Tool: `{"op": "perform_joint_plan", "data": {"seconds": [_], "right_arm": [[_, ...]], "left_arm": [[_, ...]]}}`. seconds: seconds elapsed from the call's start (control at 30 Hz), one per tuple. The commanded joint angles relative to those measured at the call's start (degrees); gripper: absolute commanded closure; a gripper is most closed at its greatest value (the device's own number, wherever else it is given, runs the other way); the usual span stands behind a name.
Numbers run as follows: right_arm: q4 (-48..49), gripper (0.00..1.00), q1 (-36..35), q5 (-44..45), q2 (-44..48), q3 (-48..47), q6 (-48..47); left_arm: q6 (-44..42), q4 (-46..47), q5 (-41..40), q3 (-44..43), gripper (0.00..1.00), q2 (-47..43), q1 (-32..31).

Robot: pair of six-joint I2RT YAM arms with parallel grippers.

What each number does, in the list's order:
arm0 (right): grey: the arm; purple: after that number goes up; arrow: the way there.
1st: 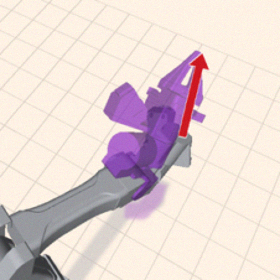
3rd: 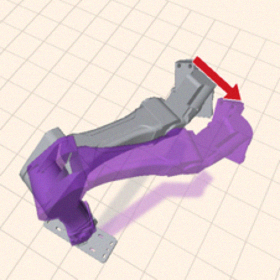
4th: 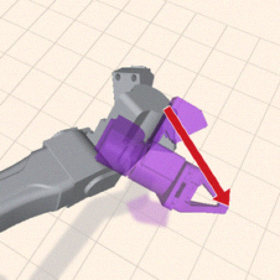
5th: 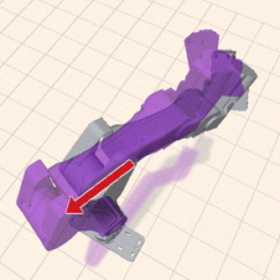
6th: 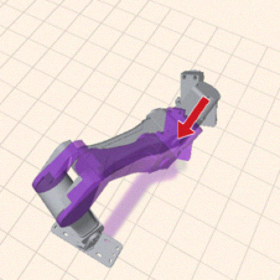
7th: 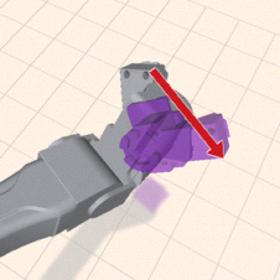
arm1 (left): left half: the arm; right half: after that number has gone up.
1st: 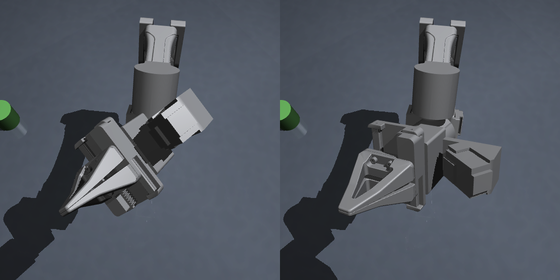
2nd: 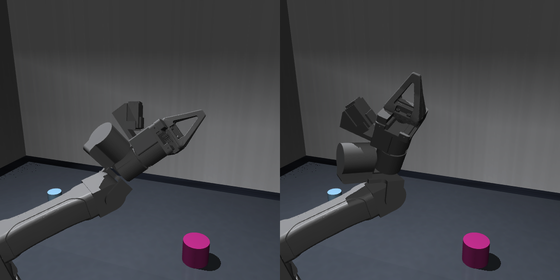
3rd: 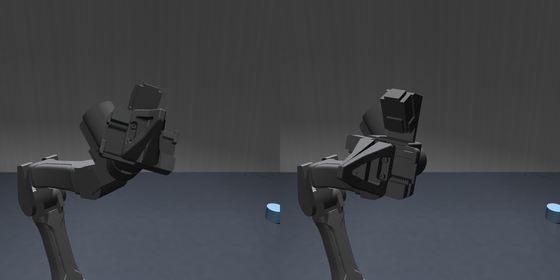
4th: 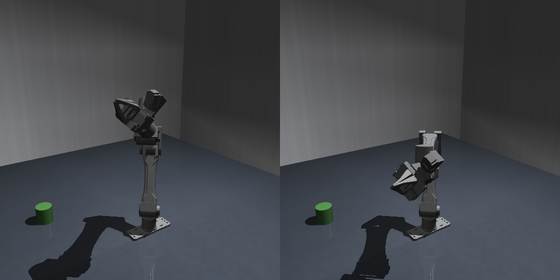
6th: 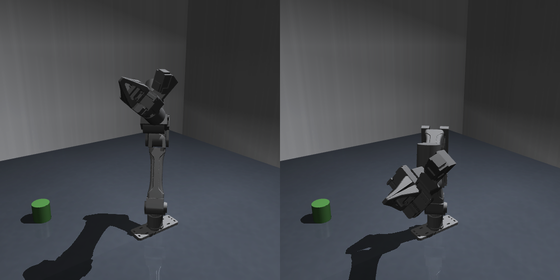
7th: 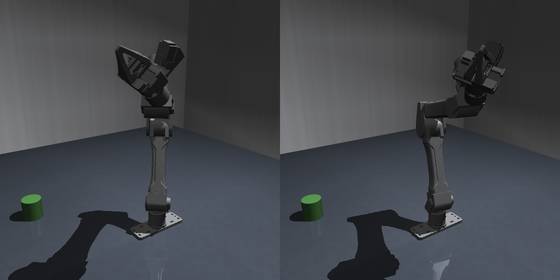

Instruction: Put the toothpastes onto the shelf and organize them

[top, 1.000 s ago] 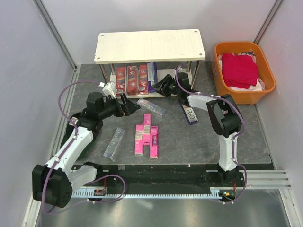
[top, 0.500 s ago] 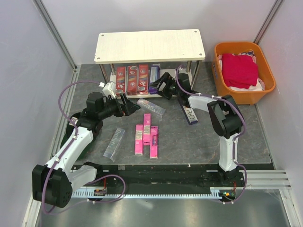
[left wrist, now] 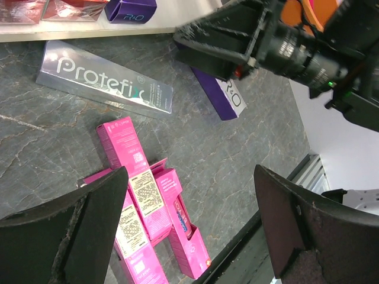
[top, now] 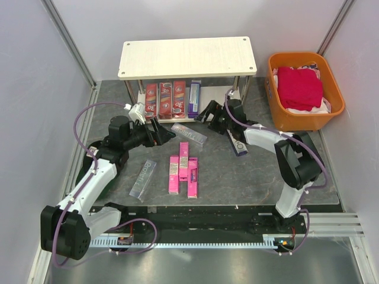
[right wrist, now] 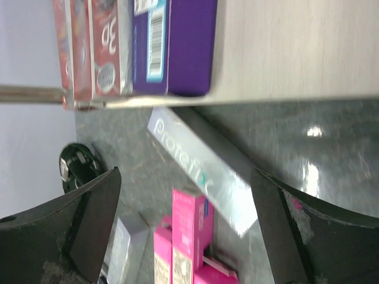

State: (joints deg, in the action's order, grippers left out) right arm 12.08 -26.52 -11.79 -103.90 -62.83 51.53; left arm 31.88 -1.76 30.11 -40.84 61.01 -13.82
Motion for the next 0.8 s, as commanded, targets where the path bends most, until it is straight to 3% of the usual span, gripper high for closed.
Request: {"op": "perform_joint_plan", "data": {"seconds": [0.0, 0.23, 0.37, 0.5, 0.77], "right_arm": [[-7.0, 0.02, -0.9, 3.3, 8.2, 1.5, -6.8], [-18.3, 0.02, -1.2, 11.8, 20.8, 5.3, -15.3], [-24.1, 0.02, -1.1, 21.5, 25.2, 8.3, -19.6], [-26.5, 0.02, -1.1, 27.3, 27.5, 11.7, -22.2], [-24.1, 0.02, -1.1, 30.2, 26.1, 15.9, -23.5]], "left_arm": [[-1.3, 1.6, 0.9, 0.6, 0.06, 0.2, 0.3], [-1.3, 3.6, 1.5, 0.8, 0.06, 1.9, 0.3], [-1.2, 4.5, 1.9, 0.6, 0.06, 3.1, 0.2], [-0.9, 5.5, 2.7, 0.5, 0.06, 4.4, 0.2], [-0.4, 6.9, 3.2, 0.8, 0.06, 6.1, 0.2]]}}
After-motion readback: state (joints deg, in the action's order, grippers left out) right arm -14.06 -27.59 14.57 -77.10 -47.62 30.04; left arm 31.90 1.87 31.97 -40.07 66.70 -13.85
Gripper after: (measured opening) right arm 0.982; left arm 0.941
